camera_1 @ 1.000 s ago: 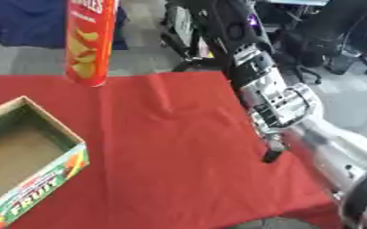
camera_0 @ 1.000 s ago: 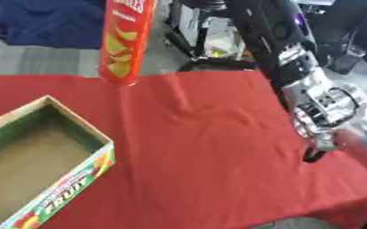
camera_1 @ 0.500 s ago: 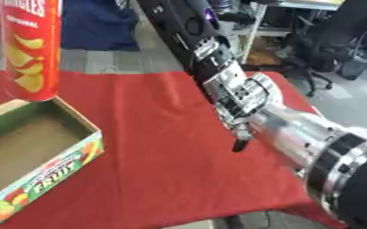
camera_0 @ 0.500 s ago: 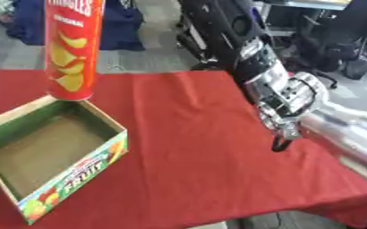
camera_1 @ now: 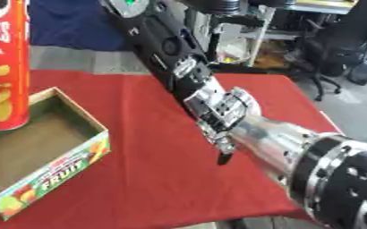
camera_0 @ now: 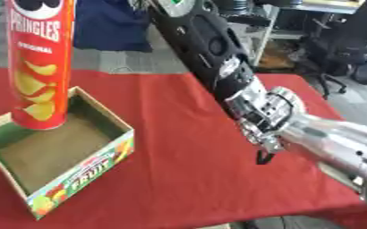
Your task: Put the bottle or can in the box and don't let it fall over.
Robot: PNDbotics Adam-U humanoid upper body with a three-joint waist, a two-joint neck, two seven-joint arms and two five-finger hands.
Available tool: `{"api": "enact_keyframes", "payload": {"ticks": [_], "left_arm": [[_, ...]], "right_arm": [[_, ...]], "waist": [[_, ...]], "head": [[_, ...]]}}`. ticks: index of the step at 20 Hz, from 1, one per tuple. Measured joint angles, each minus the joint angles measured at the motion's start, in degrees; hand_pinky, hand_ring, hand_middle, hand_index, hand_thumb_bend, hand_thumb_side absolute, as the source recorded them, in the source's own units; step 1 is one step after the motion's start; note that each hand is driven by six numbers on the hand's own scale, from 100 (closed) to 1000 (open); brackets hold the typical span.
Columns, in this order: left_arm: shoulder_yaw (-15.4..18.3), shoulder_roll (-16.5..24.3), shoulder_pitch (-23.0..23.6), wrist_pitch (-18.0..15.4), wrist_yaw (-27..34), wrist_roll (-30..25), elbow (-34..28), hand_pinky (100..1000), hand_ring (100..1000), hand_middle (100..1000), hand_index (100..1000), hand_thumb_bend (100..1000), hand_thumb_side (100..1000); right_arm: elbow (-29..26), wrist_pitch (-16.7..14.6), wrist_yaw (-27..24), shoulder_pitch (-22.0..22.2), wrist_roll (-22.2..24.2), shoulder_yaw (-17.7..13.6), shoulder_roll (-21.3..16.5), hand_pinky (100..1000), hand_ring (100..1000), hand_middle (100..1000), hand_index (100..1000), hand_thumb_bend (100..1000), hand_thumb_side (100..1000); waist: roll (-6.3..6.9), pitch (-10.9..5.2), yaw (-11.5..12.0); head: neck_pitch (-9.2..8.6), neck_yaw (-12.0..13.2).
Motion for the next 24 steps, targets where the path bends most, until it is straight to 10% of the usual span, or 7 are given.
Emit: {"api": "enact_keyframes", "payload": {"ticks": [24], "left_arm": [[2.06, -1.21, -5.06, -0.39, 0.59, 1.56, 0.00, 454, 873, 661, 665, 100, 642]], "right_arm": [[-0.41, -3.26, 8.99, 1.10, -2.94, 1.06, 5.40, 193, 100, 100, 140, 100, 183]], "waist": [[-1.91, 2.97, 10.07]], "head": [[0.00, -6.10]]}}
